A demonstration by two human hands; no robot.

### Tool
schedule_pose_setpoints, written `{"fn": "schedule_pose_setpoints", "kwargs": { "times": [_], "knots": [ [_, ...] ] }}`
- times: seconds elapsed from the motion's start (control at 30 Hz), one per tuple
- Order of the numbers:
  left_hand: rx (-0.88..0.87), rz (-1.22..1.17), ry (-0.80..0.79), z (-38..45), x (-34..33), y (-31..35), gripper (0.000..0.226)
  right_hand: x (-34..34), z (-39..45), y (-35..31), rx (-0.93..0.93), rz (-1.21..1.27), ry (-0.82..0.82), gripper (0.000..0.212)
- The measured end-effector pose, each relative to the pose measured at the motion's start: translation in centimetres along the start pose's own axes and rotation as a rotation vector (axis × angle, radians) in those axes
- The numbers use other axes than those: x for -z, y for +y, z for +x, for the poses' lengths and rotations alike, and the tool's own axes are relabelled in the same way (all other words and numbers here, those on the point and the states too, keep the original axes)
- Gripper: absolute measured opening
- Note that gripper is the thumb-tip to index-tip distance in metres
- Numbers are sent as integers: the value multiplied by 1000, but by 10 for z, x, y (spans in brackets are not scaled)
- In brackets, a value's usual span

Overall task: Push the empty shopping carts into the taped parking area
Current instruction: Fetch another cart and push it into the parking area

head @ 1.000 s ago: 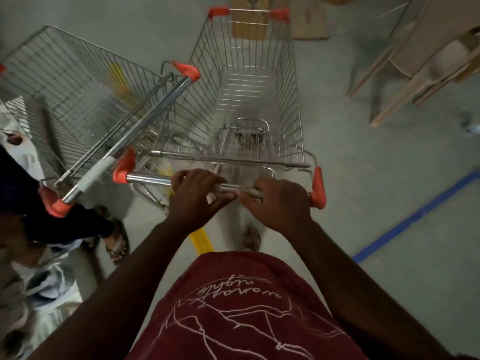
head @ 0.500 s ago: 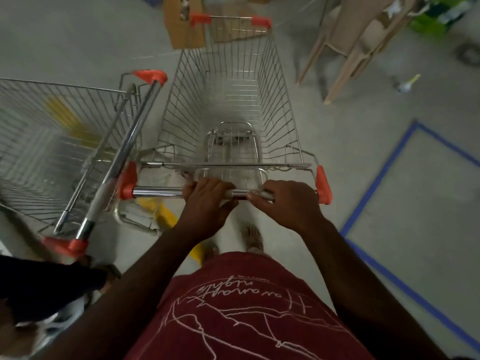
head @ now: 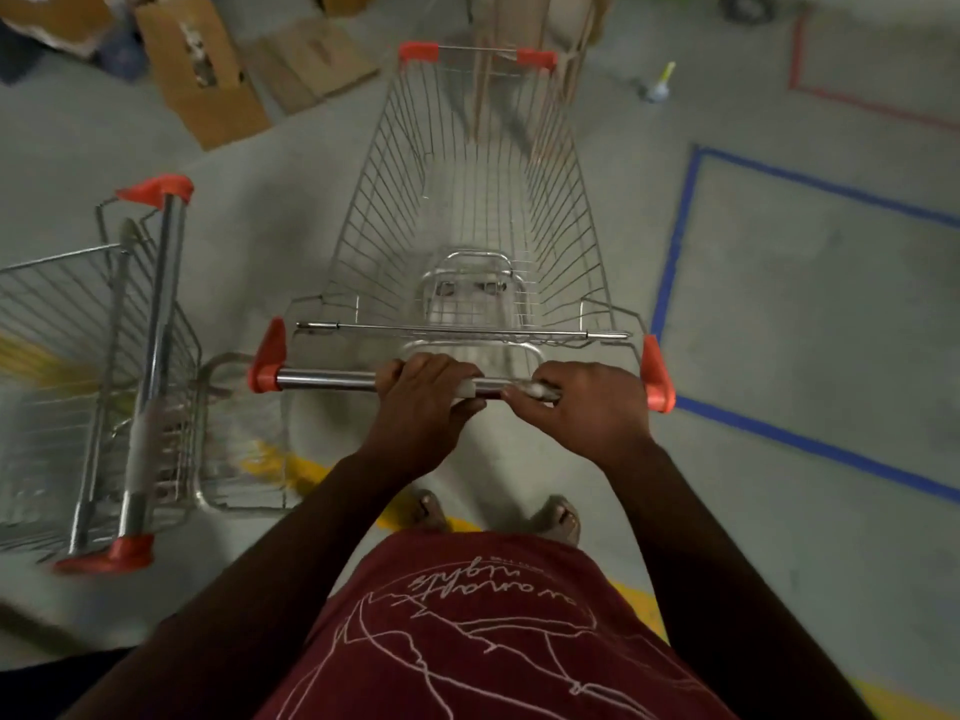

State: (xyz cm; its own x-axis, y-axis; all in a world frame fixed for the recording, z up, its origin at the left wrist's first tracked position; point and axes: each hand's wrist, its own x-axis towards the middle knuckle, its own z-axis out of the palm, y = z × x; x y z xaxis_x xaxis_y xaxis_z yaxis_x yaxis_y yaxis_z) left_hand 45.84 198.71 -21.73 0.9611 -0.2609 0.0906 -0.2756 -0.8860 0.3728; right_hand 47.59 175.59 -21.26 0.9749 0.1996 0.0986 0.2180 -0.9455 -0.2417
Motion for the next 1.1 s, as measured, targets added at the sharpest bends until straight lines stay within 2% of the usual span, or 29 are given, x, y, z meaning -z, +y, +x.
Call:
{"fn": "schedule_pose_setpoints", "kwargs": {
  "times": [0.1,0.2,0.5,0.67,0.77,0.9,1.1],
  "knots": [
    [-41,-4,-52,16,-7,30,39,12,-16,30,-60,-7,44,61],
    [-110,-4,-38,30,-20,70,49,25,-35,69,-105,-6,43,64],
    [-197,18,-66,55,-87,192,38,60,-98,192,-142,-77,147,61],
    [-255,-5,-183,80,-116,258,35,79,-126,262,-178,-101,154,59],
    [-305,-1,-325,118,-125,290,51,93,-139,308,-258,-103,152,62],
    [-358,143,-236,162,-136,301,72,104,-156,359,-366,-113,148,68],
    [-657,219,-138,215,-175,353,72,116,-171,418,-496,-124,200,67]
  ]
}}
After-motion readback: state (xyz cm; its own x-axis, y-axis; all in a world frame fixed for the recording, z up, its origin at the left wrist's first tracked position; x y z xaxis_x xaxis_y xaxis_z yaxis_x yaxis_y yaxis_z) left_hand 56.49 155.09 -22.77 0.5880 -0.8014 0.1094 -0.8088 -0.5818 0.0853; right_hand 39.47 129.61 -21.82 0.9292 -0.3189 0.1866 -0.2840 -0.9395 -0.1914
